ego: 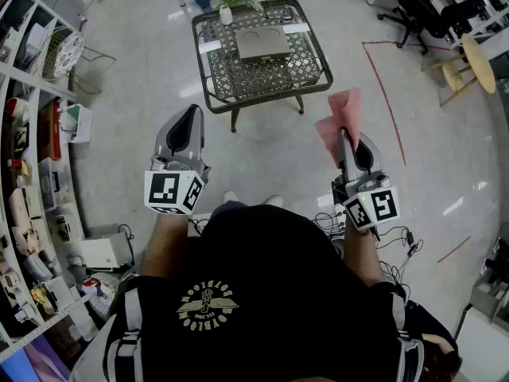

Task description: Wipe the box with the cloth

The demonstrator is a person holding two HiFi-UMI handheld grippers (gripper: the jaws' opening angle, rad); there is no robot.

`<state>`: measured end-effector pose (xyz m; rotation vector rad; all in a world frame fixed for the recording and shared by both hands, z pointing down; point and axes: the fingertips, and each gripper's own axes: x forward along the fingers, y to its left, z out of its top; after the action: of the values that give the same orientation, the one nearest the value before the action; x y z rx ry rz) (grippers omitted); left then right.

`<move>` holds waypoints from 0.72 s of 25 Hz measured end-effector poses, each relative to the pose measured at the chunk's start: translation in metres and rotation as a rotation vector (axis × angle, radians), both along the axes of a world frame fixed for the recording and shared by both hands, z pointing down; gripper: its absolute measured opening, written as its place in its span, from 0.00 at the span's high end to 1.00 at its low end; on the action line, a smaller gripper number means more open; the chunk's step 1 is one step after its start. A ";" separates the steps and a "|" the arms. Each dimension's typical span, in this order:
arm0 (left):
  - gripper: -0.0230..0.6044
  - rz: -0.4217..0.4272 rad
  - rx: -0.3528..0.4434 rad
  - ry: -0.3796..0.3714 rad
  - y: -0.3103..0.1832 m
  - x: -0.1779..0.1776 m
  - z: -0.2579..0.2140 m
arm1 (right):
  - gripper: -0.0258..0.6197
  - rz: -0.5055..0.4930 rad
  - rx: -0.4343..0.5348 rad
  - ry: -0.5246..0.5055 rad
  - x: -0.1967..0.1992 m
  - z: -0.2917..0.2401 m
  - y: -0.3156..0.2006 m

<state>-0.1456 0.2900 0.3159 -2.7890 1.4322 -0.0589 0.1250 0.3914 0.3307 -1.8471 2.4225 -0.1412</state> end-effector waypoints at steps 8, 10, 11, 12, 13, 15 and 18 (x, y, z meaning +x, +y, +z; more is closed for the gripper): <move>0.96 -0.030 -0.007 -0.008 0.018 0.023 -0.003 | 0.93 -0.030 -0.003 -0.047 0.034 0.005 0.016; 0.96 -0.034 -0.009 -0.017 0.022 0.025 -0.004 | 0.93 -0.023 0.012 -0.062 0.042 0.004 0.019; 0.96 -0.037 -0.005 -0.026 0.023 0.025 -0.006 | 0.93 -0.021 0.020 -0.067 0.044 0.003 0.020; 0.96 -0.039 0.000 -0.033 0.023 0.024 -0.007 | 0.93 -0.018 0.026 -0.070 0.046 0.002 0.020; 0.96 -0.041 0.003 -0.037 0.023 0.023 -0.008 | 0.93 -0.015 0.029 -0.072 0.047 0.002 0.020; 0.96 -0.041 0.005 -0.040 0.022 0.022 -0.010 | 0.93 -0.006 0.033 -0.074 0.050 0.003 0.020; 0.96 -0.034 0.009 -0.044 0.021 0.021 -0.009 | 0.93 0.010 0.031 -0.069 0.053 0.003 0.018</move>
<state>-0.1243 0.3111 0.3064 -2.7384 1.4669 -0.1139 0.1778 0.4095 0.3340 -1.8097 2.3564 -0.1623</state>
